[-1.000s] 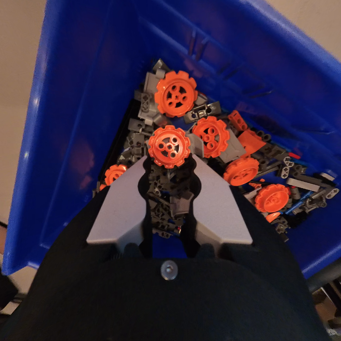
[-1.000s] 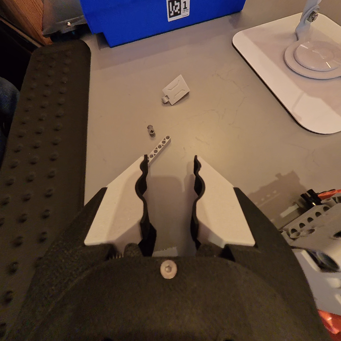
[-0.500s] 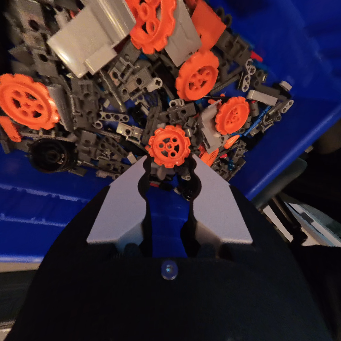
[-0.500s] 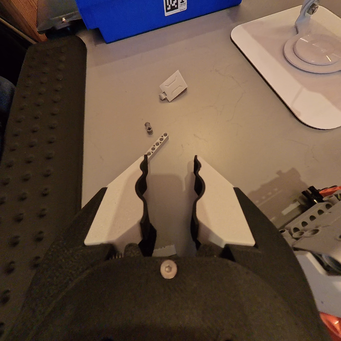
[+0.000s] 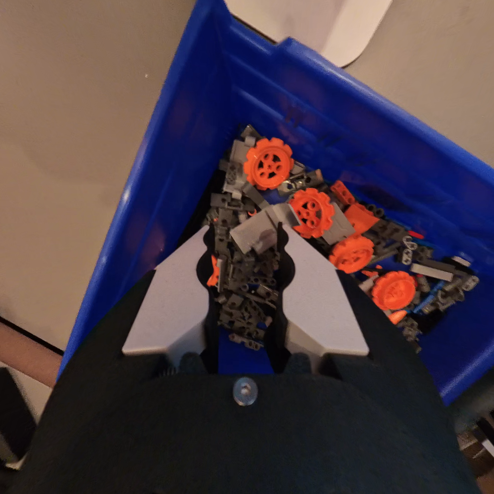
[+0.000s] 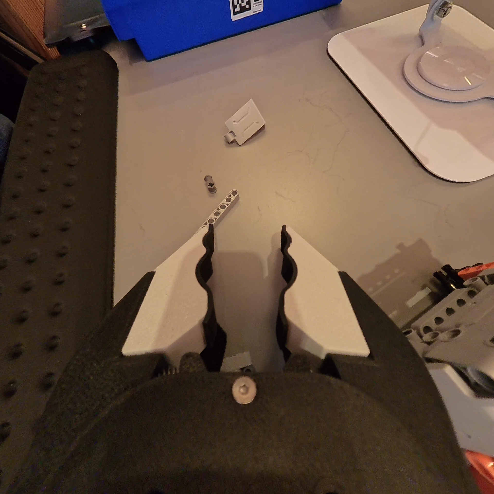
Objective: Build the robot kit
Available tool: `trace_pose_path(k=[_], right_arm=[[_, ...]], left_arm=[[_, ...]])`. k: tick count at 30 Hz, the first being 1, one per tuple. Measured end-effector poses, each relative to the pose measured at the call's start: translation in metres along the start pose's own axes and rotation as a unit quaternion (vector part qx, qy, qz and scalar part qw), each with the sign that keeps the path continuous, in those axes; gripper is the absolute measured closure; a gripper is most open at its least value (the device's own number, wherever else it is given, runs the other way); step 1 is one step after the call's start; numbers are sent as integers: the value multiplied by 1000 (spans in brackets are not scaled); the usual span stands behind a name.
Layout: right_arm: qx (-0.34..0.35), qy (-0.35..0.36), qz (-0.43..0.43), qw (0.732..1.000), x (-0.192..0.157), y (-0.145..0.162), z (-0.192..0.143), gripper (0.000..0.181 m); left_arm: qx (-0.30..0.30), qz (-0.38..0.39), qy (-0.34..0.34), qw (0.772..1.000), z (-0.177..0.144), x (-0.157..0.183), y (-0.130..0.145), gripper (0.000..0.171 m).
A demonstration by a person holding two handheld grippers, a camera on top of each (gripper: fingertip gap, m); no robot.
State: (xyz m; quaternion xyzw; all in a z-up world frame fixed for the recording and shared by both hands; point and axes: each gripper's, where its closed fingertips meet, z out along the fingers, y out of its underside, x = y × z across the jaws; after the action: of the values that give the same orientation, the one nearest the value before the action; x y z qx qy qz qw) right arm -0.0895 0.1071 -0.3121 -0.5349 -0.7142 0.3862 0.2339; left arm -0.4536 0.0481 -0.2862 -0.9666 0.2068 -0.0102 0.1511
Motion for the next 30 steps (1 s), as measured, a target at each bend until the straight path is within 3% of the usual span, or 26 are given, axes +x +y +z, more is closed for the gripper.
trace_pose_path(k=[5, 8, 9, 11, 16, 19, 25, 28, 30], right_arm=[[1, 0, 1, 1000, 0, 0, 0, 133], [0, 0, 1, 1000, 1, 0, 0, 133], [1, 0, 2, 1000, 1, 0, 0, 133], [1, 0, 2, 1000, 0, 0, -1, 133], [-1, 1, 2, 1000, 1, 1, -1, 133], [-1, 1, 3, 1000, 1, 1, -1, 133], [0, 1, 3, 1000, 2, 1, -1, 133], [1, 2, 4, 1000, 2, 1, -2, 133], [3, 3, 6, 1000, 3, 1, -3, 133]], left_arm=[[-39, -4, 20, 999, 25, -3, 3, 141], [-46, -15, 31, 998, 27, -2, 5, 157], [-63, -15, 27, 998, 26, -2, 12, 171], [-99, -5, 8, 995, 25, -6, 27, 171], [-162, -11, 70, 984, 8, 21, 62, 171], [-149, -13, 74, 986, -3, 22, 64, 171], [-72, -27, -3, 997, -26, -19, 47, 152], [-57, -23, 38, 997, -27, -4, 40, 145], [-38, 6, 92, 995, -26, 26, 31, 141]])
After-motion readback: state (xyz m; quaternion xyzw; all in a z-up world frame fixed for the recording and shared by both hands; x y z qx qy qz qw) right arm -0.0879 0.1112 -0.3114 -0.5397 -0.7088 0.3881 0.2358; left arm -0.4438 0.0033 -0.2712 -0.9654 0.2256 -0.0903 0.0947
